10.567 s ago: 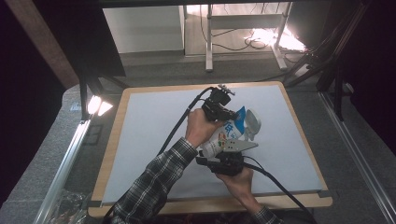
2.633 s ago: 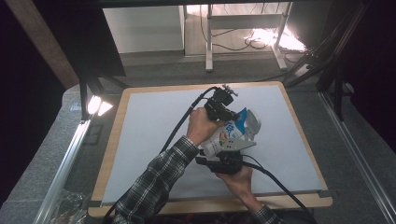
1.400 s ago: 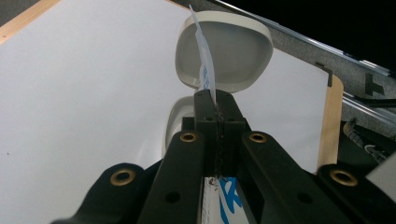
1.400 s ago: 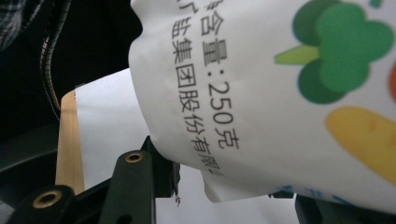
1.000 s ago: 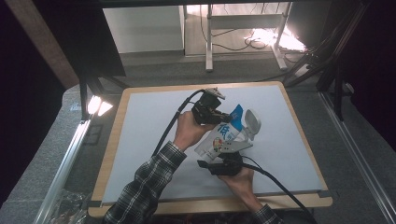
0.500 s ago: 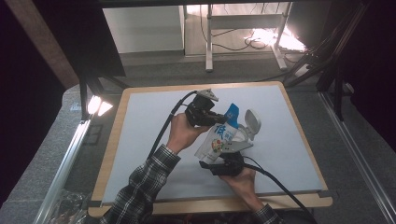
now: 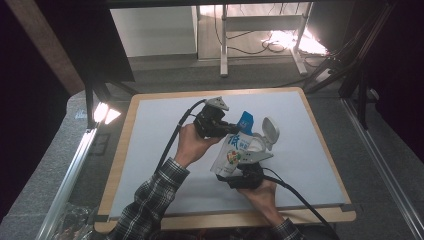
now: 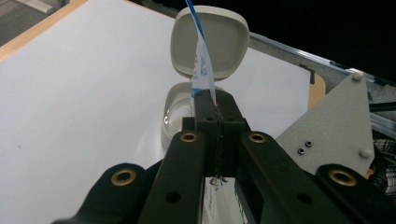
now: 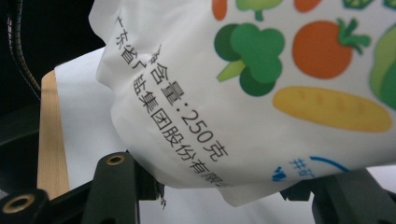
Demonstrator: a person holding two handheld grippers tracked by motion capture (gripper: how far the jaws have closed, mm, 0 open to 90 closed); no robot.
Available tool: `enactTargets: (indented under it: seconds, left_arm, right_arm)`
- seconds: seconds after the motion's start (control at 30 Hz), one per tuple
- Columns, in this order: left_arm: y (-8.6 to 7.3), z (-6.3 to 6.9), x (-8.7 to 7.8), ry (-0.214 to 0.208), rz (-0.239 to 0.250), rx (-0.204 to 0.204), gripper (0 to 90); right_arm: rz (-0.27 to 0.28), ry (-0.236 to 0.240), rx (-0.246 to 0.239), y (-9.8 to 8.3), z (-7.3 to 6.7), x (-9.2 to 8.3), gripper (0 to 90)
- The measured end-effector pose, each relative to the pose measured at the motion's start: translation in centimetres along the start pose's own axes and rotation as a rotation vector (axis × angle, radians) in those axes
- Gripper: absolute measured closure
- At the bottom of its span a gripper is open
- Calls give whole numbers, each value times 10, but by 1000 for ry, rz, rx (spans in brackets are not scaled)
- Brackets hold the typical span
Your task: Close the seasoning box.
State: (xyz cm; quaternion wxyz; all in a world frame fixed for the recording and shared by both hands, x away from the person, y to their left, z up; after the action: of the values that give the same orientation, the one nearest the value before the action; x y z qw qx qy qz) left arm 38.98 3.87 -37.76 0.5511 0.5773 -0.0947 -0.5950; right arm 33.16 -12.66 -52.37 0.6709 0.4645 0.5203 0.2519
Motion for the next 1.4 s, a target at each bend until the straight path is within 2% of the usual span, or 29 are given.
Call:
enactTargets:
  seconds: [0.23, 0.6, 0.8, 1.0, 1.17, 1.27, 1.4]
  left_arm:
    - [-1, 1, -1, -9, 9, 9, 900]
    - [-4, 2, -2, -21, 32, 22, 900]
    - [-6, 1, -6, -25, 51, 39, 900]
    - [-7, 1, -9, -27, 68, 38, 900]
    - [-8, -1, -9, -4, 64, 42, 900]
    - [-10, -3, -9, -11, 77, 26, 900]
    - [-12, -5, -9, -15, 80, 23, 900]
  right_arm:
    - [-5, 1, 19, -3, 1, -2, 439]
    - [-34, -5, 4, -6, 1, -3, 422]
    - [-33, -11, 7, -7, 2, -7, 423]
    - [-35, -9, 12, -9, 2, -9, 418]
    - [-37, -3, 25, -10, 2, -11, 418]
    - [-35, -7, 24, -9, 2, -12, 418]
    - [-29, -4, 29, -9, 3, -13, 418]
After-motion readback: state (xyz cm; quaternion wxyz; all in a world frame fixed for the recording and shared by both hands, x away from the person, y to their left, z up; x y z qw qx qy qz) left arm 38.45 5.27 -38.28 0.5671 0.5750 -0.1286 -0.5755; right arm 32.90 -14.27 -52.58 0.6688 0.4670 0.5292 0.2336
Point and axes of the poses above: each handheld gripper's, and its own axes: x roughly forward along the jaws, y roughly out of its top, z roughly to its right, the point moved 1 cm from there along x, roughly forward along the jaws, and after that the axes turned 12 degrees about -x, right-handed, at the moved point
